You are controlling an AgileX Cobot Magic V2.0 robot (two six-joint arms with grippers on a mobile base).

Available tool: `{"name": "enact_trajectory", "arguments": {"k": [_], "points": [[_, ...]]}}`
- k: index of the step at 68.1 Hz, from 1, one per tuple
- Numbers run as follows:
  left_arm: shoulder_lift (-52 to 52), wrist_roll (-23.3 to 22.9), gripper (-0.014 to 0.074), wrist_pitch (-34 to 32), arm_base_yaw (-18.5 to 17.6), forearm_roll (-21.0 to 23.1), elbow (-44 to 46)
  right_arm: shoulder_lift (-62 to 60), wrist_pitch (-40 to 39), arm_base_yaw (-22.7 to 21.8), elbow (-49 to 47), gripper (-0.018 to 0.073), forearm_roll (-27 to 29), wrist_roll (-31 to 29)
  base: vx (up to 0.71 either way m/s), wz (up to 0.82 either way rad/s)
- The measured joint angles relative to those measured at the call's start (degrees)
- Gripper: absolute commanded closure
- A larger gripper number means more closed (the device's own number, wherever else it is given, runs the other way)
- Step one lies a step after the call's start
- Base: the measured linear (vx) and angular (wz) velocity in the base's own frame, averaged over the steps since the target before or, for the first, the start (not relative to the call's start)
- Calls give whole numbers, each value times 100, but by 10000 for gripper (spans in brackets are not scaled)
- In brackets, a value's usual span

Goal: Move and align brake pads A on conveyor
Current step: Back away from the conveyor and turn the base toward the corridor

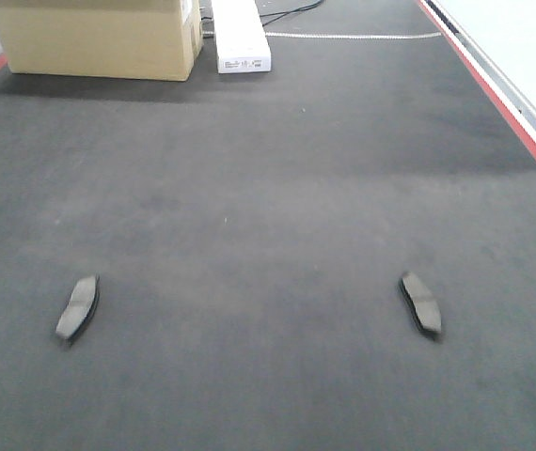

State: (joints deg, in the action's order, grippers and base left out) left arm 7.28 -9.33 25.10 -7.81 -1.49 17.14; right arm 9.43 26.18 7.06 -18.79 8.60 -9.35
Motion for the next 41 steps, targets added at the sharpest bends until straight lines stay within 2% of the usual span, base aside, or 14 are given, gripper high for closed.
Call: {"name": "enact_trajectory", "arguments": {"k": [41], "points": [[0,0,245,0,0,0,0,0,-11,0,0,127,5,0,-37,1]]}}
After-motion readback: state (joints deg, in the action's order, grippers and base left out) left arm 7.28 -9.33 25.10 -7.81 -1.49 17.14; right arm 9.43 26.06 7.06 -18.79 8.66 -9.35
